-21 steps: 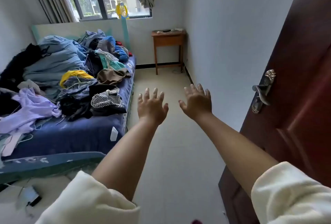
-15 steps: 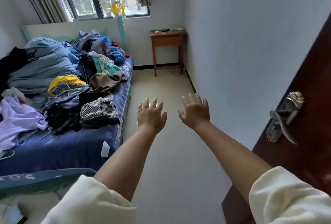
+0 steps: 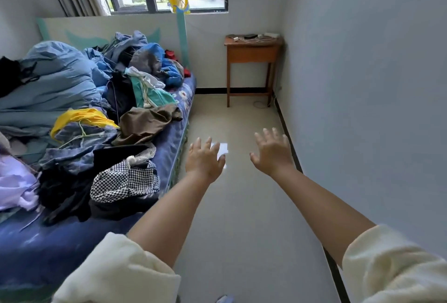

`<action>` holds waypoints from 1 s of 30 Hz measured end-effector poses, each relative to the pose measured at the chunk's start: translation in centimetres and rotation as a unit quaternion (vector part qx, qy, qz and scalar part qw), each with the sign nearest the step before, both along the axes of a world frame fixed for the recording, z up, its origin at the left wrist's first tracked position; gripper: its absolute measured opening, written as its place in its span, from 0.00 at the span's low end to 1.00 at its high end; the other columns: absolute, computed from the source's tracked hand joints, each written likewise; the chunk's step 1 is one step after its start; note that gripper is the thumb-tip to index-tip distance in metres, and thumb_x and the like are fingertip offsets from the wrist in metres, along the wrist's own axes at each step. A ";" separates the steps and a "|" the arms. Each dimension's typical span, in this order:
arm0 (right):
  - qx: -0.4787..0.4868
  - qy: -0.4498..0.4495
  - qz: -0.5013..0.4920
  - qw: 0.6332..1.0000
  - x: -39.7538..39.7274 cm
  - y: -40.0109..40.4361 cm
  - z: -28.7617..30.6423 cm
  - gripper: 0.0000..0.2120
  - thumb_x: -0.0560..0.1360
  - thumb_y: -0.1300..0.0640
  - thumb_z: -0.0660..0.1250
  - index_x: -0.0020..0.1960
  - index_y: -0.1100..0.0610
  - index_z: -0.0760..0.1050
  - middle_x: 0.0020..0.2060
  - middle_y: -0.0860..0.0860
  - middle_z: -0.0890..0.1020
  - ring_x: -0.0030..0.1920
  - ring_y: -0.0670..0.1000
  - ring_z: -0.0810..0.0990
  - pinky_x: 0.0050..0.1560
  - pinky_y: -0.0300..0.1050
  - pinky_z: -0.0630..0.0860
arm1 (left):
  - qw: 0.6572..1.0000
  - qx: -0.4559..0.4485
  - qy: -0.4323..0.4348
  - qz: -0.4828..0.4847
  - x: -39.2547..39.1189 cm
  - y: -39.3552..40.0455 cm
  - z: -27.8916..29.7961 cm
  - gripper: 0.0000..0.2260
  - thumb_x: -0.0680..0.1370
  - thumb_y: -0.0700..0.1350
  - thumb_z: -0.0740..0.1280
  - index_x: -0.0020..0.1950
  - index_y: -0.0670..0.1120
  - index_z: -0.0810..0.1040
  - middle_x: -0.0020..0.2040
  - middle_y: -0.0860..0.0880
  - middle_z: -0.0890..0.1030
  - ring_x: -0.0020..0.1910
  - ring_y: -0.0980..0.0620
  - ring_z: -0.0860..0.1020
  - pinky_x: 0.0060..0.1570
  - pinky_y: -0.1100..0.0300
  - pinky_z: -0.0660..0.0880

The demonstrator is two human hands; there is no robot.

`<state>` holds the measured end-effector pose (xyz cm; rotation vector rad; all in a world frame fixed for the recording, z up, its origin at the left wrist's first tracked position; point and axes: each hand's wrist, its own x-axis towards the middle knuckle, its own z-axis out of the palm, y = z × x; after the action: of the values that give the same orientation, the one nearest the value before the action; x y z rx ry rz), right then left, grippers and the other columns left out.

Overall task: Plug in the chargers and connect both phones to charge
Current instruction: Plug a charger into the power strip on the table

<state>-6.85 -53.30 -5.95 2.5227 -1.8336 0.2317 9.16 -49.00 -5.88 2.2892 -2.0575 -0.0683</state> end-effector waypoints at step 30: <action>0.011 -0.056 -0.057 0.997 6.4 -83.8 0.7 0.26 0.77 0.51 0.58 0.72 0.56 0.57 0.74 0.57 0.57 0.74 0.58 0.51 0.72 0.56 0.49 | 0.999 -0.045 0.010 -0.028 7.8 -84.8 1.7 0.23 0.80 0.52 0.53 0.74 0.47 0.57 0.77 0.46 0.57 0.76 0.43 0.51 0.74 0.49 0.49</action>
<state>-0.42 -137.08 -5.28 2.4556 -2.0228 0.3607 16.92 -133.75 -4.15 2.1708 -2.0707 -0.0026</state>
